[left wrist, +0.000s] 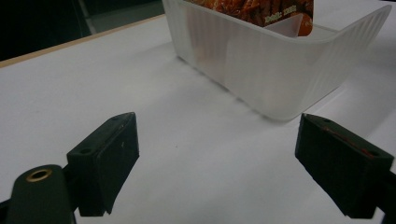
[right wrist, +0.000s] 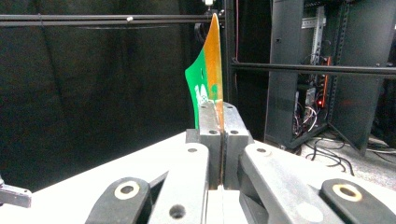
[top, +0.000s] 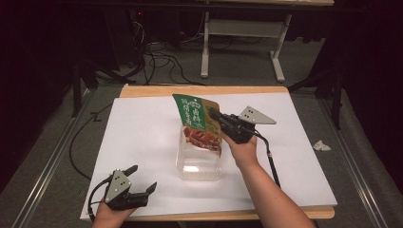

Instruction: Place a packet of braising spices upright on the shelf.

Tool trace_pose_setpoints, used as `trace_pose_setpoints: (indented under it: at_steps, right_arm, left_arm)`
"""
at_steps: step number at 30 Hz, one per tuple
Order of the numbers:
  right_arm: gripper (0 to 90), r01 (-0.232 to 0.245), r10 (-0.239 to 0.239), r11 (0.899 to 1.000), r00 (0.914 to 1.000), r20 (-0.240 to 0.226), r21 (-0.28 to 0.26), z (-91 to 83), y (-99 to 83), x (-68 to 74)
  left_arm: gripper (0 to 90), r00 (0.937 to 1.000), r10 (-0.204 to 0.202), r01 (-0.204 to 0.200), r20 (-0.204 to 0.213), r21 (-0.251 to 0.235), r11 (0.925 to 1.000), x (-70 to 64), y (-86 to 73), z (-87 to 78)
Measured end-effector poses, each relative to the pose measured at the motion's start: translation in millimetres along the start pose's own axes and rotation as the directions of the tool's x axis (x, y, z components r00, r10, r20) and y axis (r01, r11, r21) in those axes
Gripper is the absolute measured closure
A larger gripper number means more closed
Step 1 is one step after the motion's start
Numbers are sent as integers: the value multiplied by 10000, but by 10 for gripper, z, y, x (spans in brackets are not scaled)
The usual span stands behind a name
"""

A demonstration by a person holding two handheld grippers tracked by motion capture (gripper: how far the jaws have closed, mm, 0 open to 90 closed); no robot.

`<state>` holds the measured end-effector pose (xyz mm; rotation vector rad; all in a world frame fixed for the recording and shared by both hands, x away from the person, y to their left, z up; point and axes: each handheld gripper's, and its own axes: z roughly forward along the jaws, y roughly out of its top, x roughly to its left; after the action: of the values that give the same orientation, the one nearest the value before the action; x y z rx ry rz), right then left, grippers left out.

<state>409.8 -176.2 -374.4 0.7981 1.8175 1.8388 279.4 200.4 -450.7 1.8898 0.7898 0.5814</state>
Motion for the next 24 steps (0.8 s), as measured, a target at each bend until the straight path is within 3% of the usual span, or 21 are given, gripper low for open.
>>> trace_pose_setpoints:
  at_steps: [24]
  right_arm:
    - [871,68,-87,9987,9992,380,503,-133,-66,12]
  left_arm:
    - [142,10000,74,-74,-3,13,10000,-2,4,0]
